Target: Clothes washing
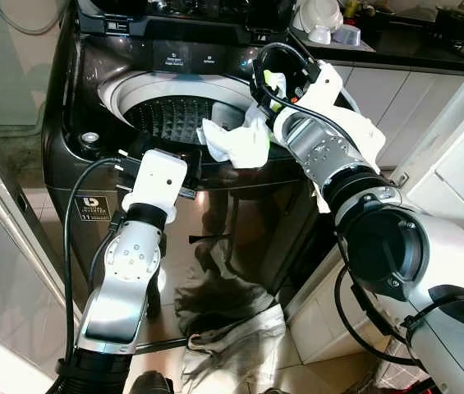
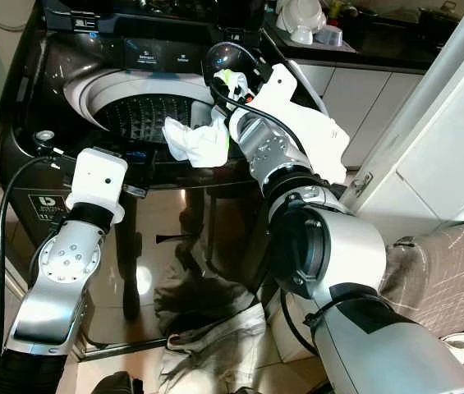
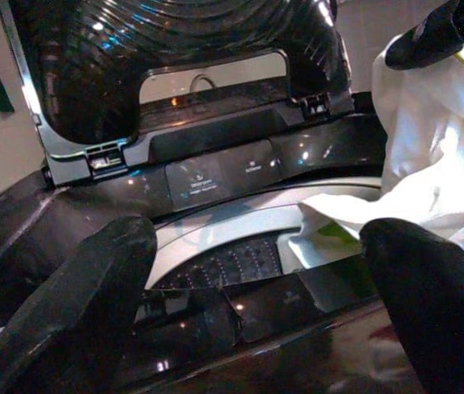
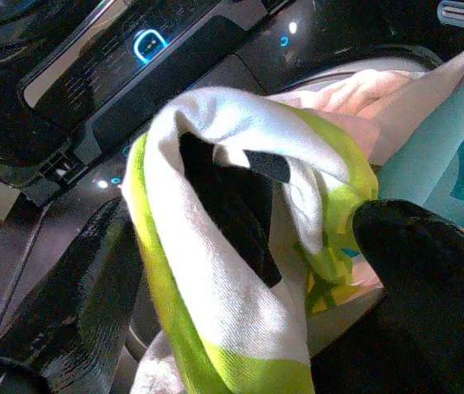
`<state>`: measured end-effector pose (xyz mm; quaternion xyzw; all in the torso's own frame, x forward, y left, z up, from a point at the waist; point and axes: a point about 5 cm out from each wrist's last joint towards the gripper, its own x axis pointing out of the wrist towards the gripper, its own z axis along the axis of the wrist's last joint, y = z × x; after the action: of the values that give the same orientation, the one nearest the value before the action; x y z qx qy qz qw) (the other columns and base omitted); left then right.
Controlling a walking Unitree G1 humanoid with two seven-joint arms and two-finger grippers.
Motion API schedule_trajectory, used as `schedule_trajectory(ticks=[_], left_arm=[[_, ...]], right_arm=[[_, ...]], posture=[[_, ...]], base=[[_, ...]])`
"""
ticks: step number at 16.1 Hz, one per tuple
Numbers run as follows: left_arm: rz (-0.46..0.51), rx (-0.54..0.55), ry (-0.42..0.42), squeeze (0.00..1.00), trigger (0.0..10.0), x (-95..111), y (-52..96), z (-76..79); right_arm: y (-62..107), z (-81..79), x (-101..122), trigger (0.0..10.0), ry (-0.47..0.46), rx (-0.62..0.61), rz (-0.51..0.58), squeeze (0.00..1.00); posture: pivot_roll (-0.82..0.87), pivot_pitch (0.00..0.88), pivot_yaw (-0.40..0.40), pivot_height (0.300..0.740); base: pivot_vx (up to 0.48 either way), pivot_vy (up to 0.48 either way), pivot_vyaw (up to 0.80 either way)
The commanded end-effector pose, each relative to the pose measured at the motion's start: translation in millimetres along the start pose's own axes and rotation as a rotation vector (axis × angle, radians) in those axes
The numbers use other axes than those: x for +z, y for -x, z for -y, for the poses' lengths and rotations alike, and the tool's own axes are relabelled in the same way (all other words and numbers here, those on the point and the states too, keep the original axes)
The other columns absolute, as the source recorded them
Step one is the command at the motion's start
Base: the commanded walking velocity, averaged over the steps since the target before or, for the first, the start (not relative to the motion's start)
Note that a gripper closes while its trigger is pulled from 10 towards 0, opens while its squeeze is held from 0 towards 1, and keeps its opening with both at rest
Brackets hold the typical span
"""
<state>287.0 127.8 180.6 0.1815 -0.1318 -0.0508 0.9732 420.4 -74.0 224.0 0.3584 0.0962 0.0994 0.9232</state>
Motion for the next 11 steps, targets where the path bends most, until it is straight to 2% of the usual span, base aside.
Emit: schedule_trajectory(ticks=[1,8,9,10,11], left_arm=[[0.017,-0.012,0.009,0.00,10.0,3.6,-2.4,4.3],[0.017,-0.012,0.009,0.00,10.0,3.6,-2.4,4.3],[0.017,-0.029,-0.001,0.00,10.0,1.1,-6.4,7.1],[0.033,-0.060,-0.037,0.00,10.0,0.6,-12.4,11.8],[0.047,-0.068,-0.060,0.00,10.0,1.6,-14.6,12.8]], right_arm=[[-0.7,-12.8,16.9,10.0,-0.011,0.037,0.045,1.00],[-0.7,-12.8,16.9,10.0,-0.011,0.037,0.045,1.00],[8.7,28.0,16.0,10.0,0.354,-0.050,0.155,0.00],[30.8,58.0,-1.1,10.0,0.864,-0.053,0.280,0.00],[38.3,61.9,-7.4,10.0,0.978,-0.030,0.322,0.00]], posture=[[0.12,0.000,-0.145,0.732],[0.12,0.000,-0.145,0.732],[0.02,0.000,-0.109,0.732],[0.01,0.000,-0.101,0.732],[0.00,0.000,-0.097,0.732]], base=[[0.000,0.000,0.00],[0.000,0.000,0.00],[0.000,0.000,0.00],[0.000,0.000,0.00],[0.000,0.000,0.00]])
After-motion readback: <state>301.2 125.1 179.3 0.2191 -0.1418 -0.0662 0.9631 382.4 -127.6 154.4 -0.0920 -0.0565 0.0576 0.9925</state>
